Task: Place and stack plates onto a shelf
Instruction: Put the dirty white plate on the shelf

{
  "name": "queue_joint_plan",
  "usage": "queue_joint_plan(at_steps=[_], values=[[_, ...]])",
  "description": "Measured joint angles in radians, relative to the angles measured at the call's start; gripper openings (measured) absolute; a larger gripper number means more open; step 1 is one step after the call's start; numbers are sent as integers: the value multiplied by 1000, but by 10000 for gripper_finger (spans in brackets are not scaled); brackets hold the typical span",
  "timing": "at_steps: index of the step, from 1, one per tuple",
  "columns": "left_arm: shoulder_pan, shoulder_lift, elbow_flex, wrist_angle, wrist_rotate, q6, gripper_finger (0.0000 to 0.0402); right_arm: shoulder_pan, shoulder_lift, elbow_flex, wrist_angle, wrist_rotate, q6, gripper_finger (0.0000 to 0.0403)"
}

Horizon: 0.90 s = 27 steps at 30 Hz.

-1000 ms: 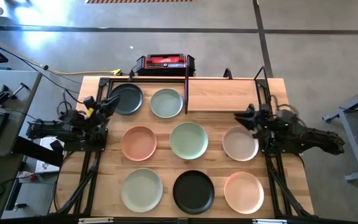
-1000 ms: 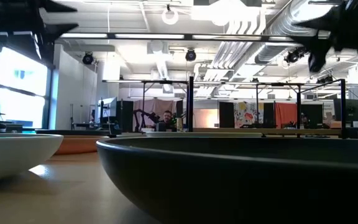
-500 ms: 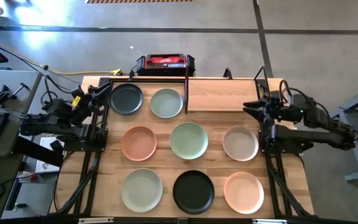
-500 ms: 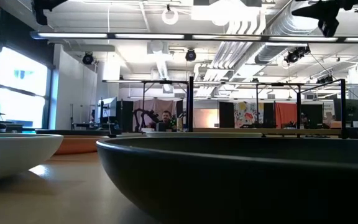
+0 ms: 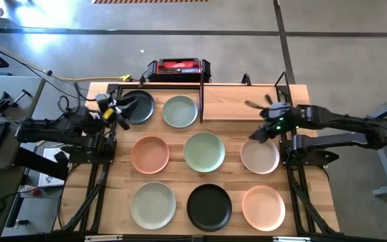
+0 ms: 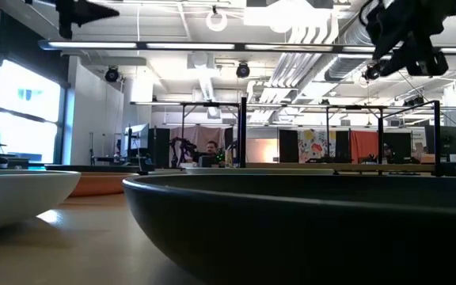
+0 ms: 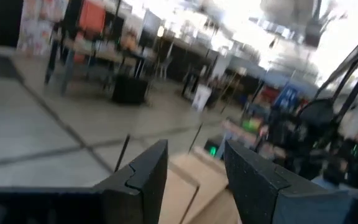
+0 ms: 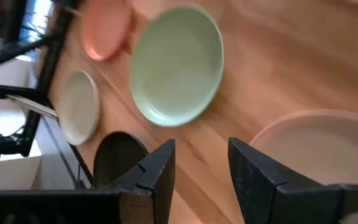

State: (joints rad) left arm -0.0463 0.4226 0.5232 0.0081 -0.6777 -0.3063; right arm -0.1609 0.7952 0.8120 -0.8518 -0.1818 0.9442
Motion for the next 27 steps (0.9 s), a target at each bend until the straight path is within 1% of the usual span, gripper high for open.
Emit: queue_joint_plan(at_steps=[5,9,13,16,24,27], values=[[0,18,0,-148,1,-126,147,79,135,-1,2,-2,122,130],[0,23,0,-199,1,-185,147,157,246,-1,2,19,224,130],[0,23,0,-207,15,-195,147,224,355,-2,2,26,304,130],[0,23,0,-207,20,-190,147,266,430,-2,4,65,353,130],[0,23,0,-217,22,-190,147,338,595,-2,45,103,419,130],[0,23,0,-222,40,-189,147,353,645,-2,73,103,421,130]])
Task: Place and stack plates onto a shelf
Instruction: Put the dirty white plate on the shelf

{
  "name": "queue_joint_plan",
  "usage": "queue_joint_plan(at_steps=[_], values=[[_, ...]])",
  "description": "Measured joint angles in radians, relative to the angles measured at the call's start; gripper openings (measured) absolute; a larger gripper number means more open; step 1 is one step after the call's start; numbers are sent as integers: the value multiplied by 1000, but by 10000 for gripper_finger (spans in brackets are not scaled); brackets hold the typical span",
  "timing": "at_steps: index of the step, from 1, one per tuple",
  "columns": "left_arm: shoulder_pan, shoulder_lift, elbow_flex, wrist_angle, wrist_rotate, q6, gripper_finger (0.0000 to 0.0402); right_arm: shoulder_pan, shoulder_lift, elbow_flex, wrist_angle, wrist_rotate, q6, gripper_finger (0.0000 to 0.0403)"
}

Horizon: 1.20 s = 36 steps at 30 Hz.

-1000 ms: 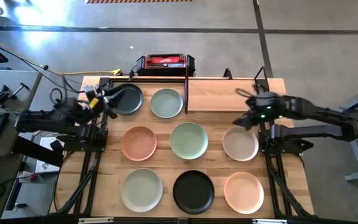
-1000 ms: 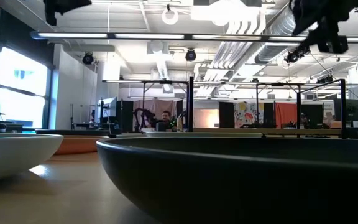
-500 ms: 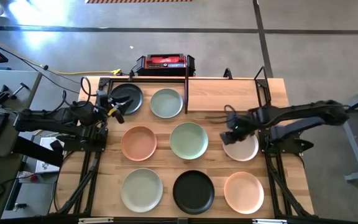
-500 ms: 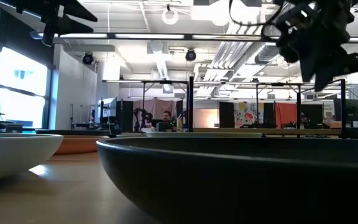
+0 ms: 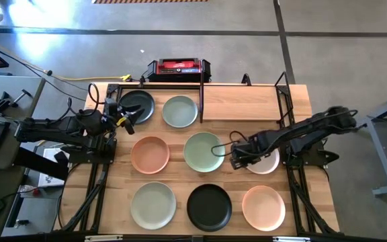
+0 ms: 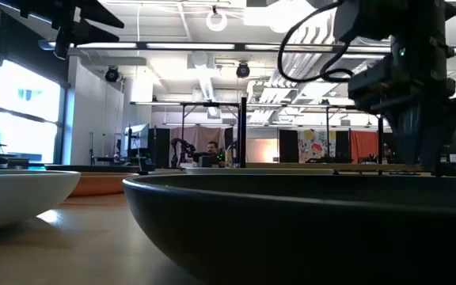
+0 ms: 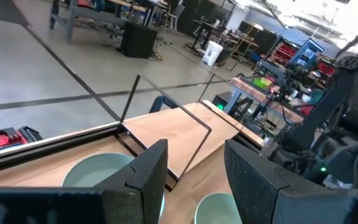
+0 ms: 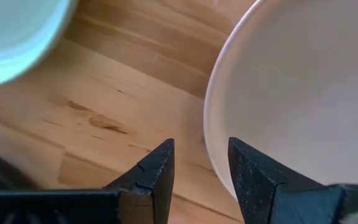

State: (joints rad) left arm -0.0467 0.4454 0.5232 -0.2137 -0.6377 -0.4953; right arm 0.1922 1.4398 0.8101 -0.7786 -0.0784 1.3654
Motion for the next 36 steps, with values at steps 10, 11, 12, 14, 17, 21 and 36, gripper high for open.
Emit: queue_joint_plan(at_steps=[10,11,12,14,17,21,36], values=[[0,0,0,0,5,-1,147,20,121,0,29,5,7,127],[0,0,0,0,5,-1,147,20,126,0,31,5,7,123],[0,0,0,0,5,-1,147,20,131,0,35,5,7,116],[0,0,0,0,5,-1,147,20,137,0,36,5,7,98],[0,0,0,0,5,-2,147,20,137,0,36,5,7,59],[0,0,0,0,5,-2,147,20,137,0,36,1,4,8],[0,0,0,1,0,-2,147,34,72,201,-208,-20,-68,0]])
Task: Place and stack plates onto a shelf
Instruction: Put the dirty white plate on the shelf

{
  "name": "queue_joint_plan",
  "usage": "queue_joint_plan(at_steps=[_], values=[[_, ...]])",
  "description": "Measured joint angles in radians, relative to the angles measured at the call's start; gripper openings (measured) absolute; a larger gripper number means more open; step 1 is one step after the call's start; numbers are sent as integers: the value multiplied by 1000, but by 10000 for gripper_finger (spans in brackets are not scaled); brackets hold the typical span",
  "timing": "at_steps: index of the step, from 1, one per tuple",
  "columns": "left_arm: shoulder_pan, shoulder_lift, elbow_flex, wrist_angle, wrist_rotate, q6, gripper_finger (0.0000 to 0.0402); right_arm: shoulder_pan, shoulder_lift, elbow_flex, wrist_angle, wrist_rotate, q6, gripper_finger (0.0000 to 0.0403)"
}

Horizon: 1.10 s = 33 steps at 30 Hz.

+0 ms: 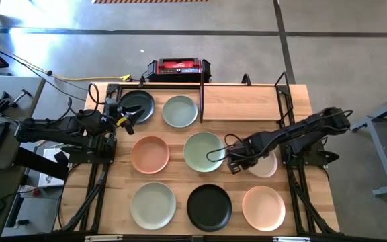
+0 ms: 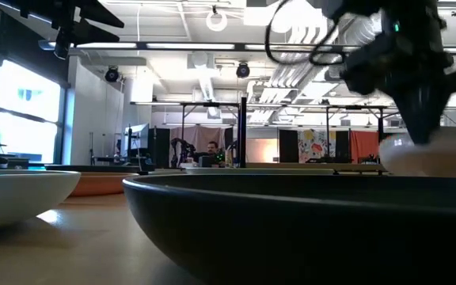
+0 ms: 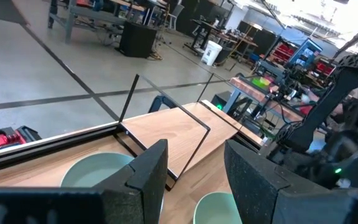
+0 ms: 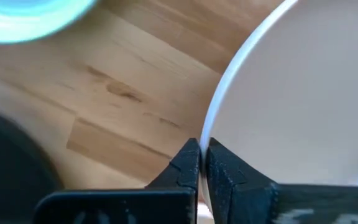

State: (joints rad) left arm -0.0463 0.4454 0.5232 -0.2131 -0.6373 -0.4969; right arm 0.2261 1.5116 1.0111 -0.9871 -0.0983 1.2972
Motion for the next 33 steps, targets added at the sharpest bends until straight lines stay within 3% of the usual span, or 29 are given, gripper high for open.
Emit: queue_joint_plan(at_steps=[8,15,24,33], values=[[0,0,0,0,-1,0,147,-23,-1,275,-323,201,-105,0],[0,1,0,0,-3,0,147,-99,-1,396,-476,409,-243,0],[0,1,0,0,-3,-8,147,-276,-1,392,-499,605,-513,0],[0,1,0,0,-3,-8,147,-474,0,183,-337,526,-696,0]])
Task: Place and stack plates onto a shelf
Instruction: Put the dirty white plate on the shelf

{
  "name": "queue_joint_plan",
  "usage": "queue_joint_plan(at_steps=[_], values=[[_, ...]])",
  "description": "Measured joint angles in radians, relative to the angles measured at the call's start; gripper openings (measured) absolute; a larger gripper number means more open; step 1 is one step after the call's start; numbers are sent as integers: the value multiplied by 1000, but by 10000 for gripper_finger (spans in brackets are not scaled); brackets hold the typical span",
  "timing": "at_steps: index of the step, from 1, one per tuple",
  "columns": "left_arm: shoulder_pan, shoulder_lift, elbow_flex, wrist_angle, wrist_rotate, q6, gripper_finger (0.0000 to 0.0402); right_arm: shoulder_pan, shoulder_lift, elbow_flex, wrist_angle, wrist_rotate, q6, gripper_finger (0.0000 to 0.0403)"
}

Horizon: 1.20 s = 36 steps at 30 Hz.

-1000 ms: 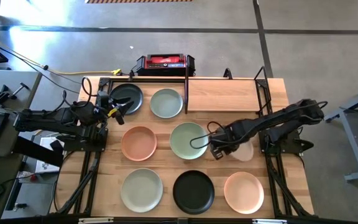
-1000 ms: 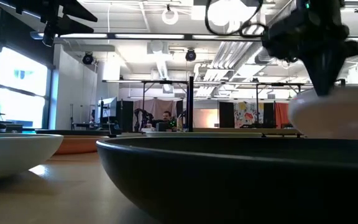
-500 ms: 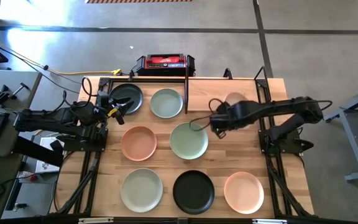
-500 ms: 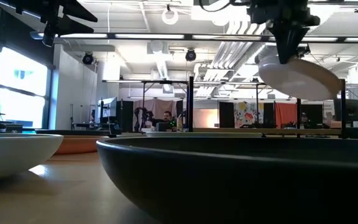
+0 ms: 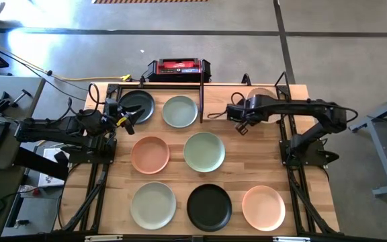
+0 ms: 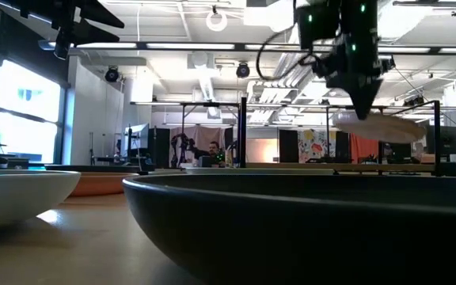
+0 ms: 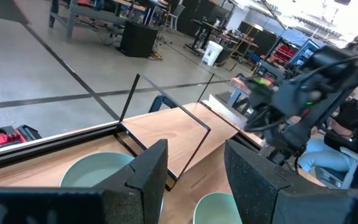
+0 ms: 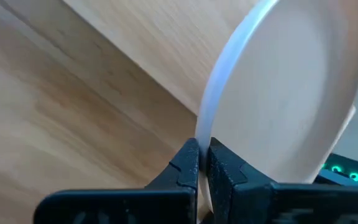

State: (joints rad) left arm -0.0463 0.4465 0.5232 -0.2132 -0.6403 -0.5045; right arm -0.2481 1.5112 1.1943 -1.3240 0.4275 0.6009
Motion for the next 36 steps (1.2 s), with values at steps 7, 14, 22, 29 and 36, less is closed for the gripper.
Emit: queue_joint_plan(at_steps=[7,14,22,29,36], values=[[0,0,0,0,0,0,147,-90,0,-78,121,-28,-125,0],[0,0,0,0,0,0,147,-187,0,-80,154,-42,-253,0],[0,0,0,0,0,0,147,-284,0,-80,195,-128,-349,0],[0,0,0,0,0,0,147,-348,0,-80,195,-242,-382,0],[0,0,0,0,0,-17,147,-377,0,-80,202,-258,-393,2]])
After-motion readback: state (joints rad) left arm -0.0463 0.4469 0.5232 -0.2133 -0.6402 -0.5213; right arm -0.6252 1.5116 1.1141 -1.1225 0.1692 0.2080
